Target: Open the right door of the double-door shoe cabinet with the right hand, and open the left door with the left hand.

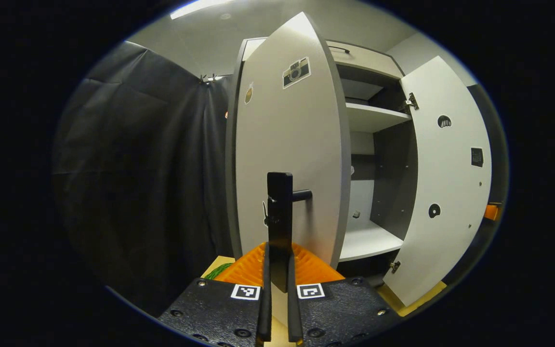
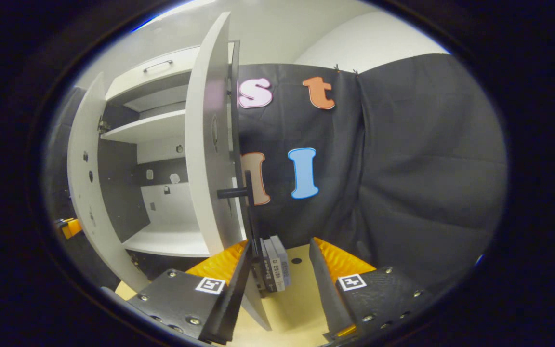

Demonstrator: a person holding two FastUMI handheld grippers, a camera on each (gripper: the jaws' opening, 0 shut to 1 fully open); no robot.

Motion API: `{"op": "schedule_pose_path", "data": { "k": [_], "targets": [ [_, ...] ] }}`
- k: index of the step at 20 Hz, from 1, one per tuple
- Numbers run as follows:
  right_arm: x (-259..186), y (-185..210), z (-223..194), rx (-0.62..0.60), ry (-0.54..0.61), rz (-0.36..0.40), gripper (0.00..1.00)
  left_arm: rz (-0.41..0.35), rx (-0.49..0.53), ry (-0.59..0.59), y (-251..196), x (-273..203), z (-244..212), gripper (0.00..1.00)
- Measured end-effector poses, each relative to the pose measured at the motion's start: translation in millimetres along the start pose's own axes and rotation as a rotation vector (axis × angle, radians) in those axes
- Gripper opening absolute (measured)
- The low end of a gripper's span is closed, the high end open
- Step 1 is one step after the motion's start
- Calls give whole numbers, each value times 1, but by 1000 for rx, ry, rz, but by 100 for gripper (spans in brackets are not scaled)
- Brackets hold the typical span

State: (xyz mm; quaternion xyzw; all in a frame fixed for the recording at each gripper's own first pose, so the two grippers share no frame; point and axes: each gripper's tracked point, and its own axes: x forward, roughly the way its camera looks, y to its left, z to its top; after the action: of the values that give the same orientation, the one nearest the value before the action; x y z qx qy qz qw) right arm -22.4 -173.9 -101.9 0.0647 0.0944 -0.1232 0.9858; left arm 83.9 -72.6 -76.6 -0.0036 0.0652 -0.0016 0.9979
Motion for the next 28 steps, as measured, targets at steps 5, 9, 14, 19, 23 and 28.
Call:
{"op": "schedule_pose_path", "data": {
  "k": [5, 9, 14, 19, 23, 28],
  "targets": [
    [-1, 0, -1, 15, -3, -6, 70, 13, 4, 3, 2, -1, 0, 12],
    [0, 0, -2, 19, -2, -10, 70, 21, 1, 4, 4, -3, 1, 8],
    [3, -2, 1, 16, -7, -25, 70, 74, 18, 5, 17, -2, 0, 5],
    [5, -2, 2, 35, -12, -24, 70, 149, 30, 10, 34, -4, 1, 0],
    [4, -2, 1, 59, -8, -17, 70, 147, 21, 10, 33, -3, -2, 0],
    [5, -3, 1, 65, -10, -20, 71, 114, 23, 15, 31, -5, -2, 0]
  ]
}}
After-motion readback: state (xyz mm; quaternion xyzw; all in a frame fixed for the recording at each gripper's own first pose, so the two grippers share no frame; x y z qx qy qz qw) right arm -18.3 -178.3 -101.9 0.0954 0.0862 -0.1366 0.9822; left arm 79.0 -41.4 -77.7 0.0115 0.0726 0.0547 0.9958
